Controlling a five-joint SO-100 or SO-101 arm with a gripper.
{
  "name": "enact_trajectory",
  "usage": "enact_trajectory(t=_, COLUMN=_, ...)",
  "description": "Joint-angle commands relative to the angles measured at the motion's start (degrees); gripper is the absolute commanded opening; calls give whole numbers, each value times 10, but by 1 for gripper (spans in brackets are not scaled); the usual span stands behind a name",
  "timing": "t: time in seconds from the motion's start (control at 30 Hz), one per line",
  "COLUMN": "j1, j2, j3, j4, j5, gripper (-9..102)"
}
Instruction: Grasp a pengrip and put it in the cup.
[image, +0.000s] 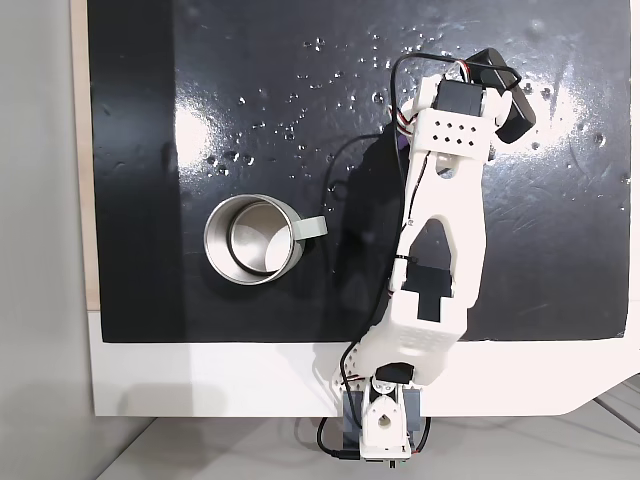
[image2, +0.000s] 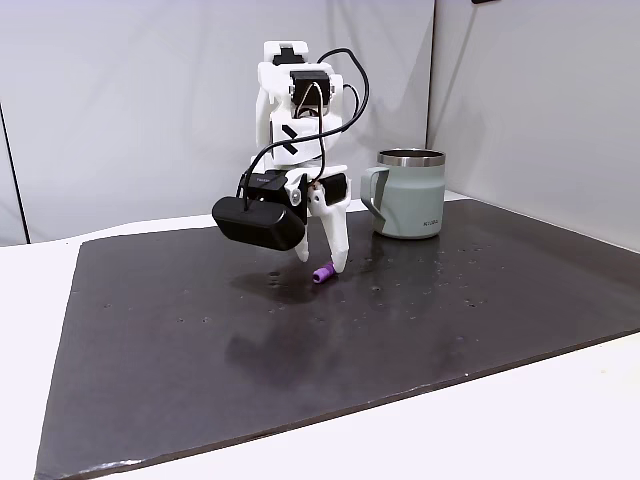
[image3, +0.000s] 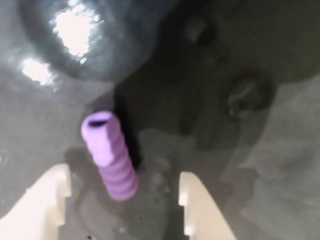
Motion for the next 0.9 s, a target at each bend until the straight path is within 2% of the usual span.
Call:
enact_trajectory(t=0.0, j1=10, j2=-12, j3=-64, j4=20, j5=-3, gripper=26)
enact_trajectory(t=0.43, j1=16, j2=-51, j3=-91, j4=26, j5=-10, gripper=15)
enact_trajectory(t=0.7, j1=14, j2=-50, j3=-91, j4=28, j5=-10, gripper=2)
enact_trajectory(t=0.87, j1=10, j2=-39, j3=-91, j4=36, j5=-10, gripper=0)
